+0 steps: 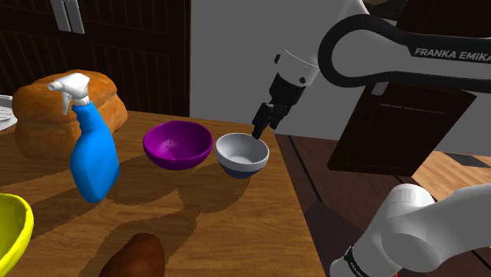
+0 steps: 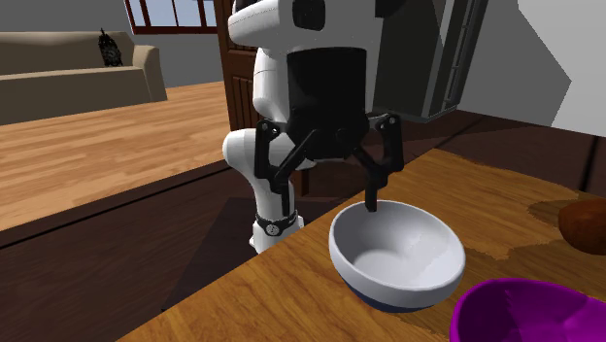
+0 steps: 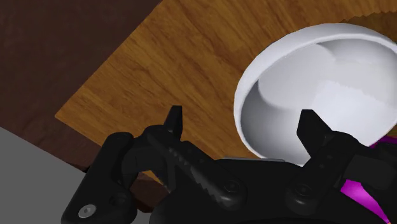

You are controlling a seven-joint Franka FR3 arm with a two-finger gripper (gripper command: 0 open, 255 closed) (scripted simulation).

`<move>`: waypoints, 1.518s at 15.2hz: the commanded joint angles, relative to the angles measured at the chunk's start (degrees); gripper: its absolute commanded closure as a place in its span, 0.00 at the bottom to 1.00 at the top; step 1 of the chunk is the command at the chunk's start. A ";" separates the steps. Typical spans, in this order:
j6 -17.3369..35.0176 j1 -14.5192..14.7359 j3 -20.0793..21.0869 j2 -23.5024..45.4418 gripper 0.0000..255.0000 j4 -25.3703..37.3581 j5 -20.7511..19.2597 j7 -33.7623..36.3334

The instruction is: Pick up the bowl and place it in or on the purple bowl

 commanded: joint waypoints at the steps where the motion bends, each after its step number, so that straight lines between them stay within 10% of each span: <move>1: 1.20 0.04 0.44 0.87 0.00 -0.20 0.22 0.42; 14: 5.65 0.09 0.99 1.83 0.00 -3.68 0.48 0.39; 15: 5.65 0.09 0.99 1.83 1.00 -3.68 0.48 0.39; 23: 5.67 0.09 0.99 1.82 1.00 -3.71 0.48 0.39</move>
